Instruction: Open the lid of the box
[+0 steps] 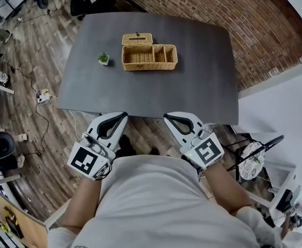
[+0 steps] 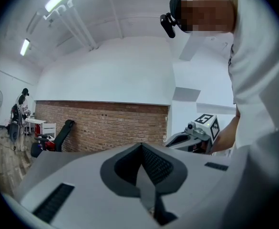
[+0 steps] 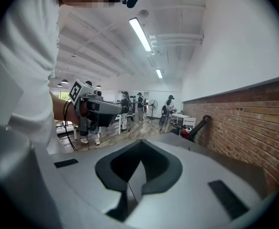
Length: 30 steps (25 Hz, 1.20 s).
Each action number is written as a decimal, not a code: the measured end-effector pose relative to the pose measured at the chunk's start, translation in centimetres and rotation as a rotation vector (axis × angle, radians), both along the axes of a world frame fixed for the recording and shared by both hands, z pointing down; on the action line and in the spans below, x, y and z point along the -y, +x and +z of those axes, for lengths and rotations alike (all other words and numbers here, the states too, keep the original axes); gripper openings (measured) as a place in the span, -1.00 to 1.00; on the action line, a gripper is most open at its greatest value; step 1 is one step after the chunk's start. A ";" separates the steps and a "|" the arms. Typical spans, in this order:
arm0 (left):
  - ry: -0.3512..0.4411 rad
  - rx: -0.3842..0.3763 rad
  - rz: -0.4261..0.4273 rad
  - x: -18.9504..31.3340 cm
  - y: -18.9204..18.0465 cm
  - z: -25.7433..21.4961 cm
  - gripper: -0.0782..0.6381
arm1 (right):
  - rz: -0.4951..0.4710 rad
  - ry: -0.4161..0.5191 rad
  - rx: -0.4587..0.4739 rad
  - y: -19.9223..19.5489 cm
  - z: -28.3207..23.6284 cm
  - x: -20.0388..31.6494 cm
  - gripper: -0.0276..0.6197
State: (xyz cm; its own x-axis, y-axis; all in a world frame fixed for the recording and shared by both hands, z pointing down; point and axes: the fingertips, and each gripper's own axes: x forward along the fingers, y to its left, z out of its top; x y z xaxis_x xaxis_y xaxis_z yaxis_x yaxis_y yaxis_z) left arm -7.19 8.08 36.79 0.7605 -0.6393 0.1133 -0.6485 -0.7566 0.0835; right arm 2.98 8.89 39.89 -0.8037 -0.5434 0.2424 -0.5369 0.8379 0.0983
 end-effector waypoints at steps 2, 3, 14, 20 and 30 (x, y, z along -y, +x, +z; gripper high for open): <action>0.005 0.005 -0.003 -1.0 1.0 -0.1 -0.75 | -0.004 0.004 0.013 0.9 0.0 -1.1 -0.90; 0.005 0.008 -0.006 -1.6 1.4 -0.1 -0.75 | -0.005 0.004 0.022 1.2 -0.1 -1.6 -0.90; -0.011 -0.001 -0.050 -6.1 3.9 0.4 -0.75 | 0.003 0.022 0.054 4.3 -1.0 -5.6 -0.90; 0.000 -0.007 -0.063 -7.1 4.8 0.1 -0.75 | 0.001 0.006 0.090 5.1 -1.6 -6.1 -0.90; 0.000 -0.007 -0.059 -7.7 5.3 -0.3 -0.75 | -0.006 0.013 0.087 5.4 -1.7 -6.7 -0.90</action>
State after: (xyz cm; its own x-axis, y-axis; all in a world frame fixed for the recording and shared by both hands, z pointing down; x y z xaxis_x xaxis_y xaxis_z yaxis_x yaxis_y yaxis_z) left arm -1.87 15.73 36.51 0.7220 -0.6834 0.1080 -0.6917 -0.7168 0.0881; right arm 8.41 15.61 38.22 -0.8248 -0.5409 0.1646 -0.5385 0.8403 0.0628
